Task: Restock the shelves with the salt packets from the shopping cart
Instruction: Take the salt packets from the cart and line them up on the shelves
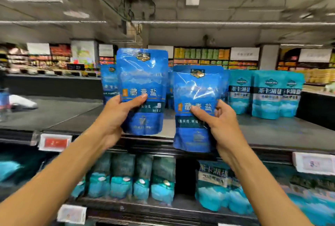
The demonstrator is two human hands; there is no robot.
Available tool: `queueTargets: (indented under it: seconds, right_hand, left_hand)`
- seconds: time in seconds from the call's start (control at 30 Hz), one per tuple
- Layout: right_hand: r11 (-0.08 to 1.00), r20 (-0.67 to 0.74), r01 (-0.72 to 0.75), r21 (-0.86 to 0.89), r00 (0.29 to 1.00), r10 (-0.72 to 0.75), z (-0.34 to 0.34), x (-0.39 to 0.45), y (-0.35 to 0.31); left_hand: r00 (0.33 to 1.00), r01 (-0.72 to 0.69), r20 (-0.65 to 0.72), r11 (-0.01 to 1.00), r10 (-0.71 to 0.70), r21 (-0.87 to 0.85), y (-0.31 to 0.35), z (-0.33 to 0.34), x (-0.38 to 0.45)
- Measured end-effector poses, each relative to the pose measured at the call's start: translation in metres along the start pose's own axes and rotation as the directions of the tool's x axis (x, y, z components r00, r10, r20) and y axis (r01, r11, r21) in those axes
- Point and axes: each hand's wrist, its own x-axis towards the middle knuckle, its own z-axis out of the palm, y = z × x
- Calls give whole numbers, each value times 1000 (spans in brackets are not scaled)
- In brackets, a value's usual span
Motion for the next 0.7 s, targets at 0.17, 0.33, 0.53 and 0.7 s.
queueTargets:
  seconds: [0.17, 0.33, 0.53, 0.7]
  right_hand:
    - [996, 31, -90, 23, 995, 90, 66, 65, 12]
    - [976, 34, -217, 13, 976, 217, 122, 130, 43]
    - [956, -32, -293, 12, 955, 293, 174, 195, 101]
    - [945, -77, -324, -45, 944, 320, 201, 231, 144]
  left_hand:
    - [999, 49, -18, 998, -48, 26, 23, -65, 59]
    - [992, 86, -100, 992, -76, 98, 26, -133, 123]
    - [983, 128, -150, 981, -105, 147, 4, -188, 188]
    - [985, 130, -137, 979, -109, 157, -18, -205, 223]
